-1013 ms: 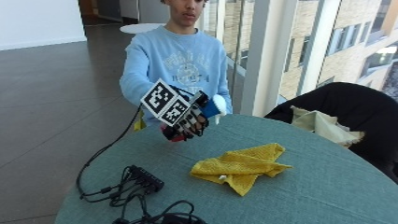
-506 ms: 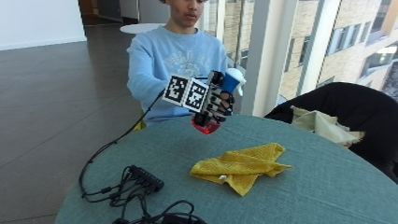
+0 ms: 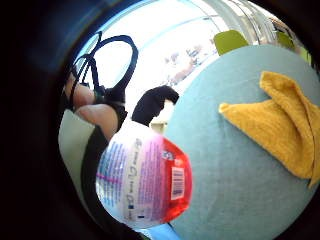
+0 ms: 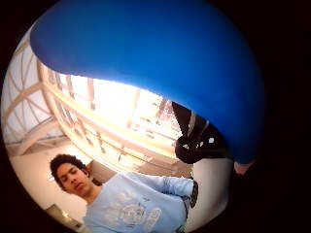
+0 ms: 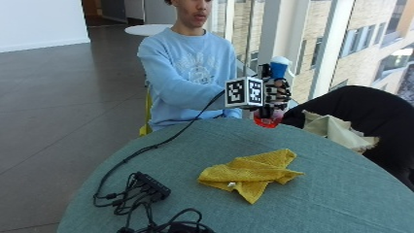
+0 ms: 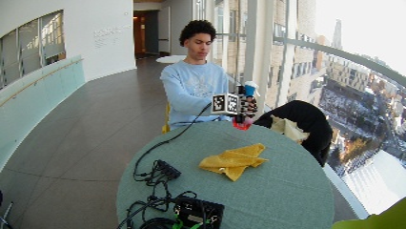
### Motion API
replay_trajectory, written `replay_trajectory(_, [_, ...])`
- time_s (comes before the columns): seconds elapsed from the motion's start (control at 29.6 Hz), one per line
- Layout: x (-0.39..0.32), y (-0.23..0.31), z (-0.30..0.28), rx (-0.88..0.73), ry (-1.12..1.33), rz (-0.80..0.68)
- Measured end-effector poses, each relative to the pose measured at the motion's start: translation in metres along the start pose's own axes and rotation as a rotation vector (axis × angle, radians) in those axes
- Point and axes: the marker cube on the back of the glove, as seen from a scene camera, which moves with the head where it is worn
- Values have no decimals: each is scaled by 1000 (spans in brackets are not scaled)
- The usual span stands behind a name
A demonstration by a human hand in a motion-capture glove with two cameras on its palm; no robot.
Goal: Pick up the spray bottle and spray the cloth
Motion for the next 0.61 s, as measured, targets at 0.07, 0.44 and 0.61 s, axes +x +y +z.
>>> replay_trajectory(0.07, [1,-4,17,-4,-22,-6])
replay_trajectory(0.44, [18,-13,77,12,17,-77])
replay_trajectory(0.61, [25,-14,81,34,22,-74])
